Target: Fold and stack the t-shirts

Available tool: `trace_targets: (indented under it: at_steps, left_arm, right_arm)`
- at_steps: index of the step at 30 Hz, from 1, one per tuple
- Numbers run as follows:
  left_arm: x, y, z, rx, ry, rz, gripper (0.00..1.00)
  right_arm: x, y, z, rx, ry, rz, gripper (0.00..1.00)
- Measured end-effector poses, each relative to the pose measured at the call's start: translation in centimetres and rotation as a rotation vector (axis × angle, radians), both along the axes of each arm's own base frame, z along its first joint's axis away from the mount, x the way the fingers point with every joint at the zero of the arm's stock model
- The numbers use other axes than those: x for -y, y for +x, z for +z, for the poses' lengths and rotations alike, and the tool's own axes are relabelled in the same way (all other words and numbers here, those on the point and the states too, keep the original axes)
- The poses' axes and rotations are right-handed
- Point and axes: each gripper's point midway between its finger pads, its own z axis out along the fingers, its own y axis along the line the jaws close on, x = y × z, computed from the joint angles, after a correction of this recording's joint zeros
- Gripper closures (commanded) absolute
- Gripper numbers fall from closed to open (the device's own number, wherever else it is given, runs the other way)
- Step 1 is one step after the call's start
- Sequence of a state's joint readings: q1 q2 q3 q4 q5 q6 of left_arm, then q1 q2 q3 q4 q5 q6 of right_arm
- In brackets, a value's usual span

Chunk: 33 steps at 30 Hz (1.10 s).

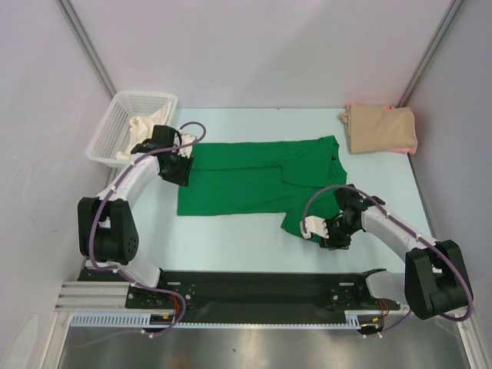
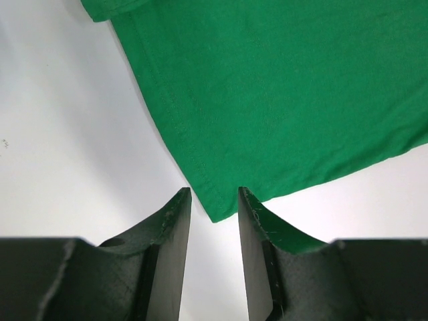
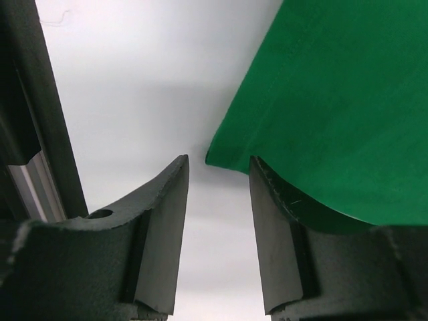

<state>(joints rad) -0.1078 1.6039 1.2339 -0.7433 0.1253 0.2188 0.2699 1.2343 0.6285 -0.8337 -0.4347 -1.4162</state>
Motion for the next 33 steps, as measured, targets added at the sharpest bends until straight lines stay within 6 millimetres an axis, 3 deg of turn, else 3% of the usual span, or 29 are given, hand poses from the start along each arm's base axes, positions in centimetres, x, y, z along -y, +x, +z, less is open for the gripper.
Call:
trace_targets:
  at_steps: [7,24,30,32,33]
  left_arm:
    - [-0.2,-0.2,-0.5,-0.015,0.001,0.006,0.61]
    - [-1.6,-2.2,-3.4,-0.113,0.006,0.021,0.62]
    - [-1.1,-3.1,-4.0,-0.16,-0.017,0.006,0.63]
    - [-1.2,-3.4,-4.2,-0.177,-0.016,0.008,0.63]
    - [-1.3,-3.5,-4.3,-0.182,-0.016,0.011,0.63]
  right_arm:
    - [-0.7,-0.5,-0.5,-0.015,-0.009,0.043,0.62]
    - [-0.1,-0.7,-0.9,0.022,-0.05,0.052,0.6]
    - [-0.2,0.0,-0.9,0.045,-0.048,0.021,0.85]
    - [-0.2,0.3,-0.9,0.052,-0.047,0.005,1.0]
    - [-0.3,0.3,-0.9,0.053,-0.046,-0.002,1.0]
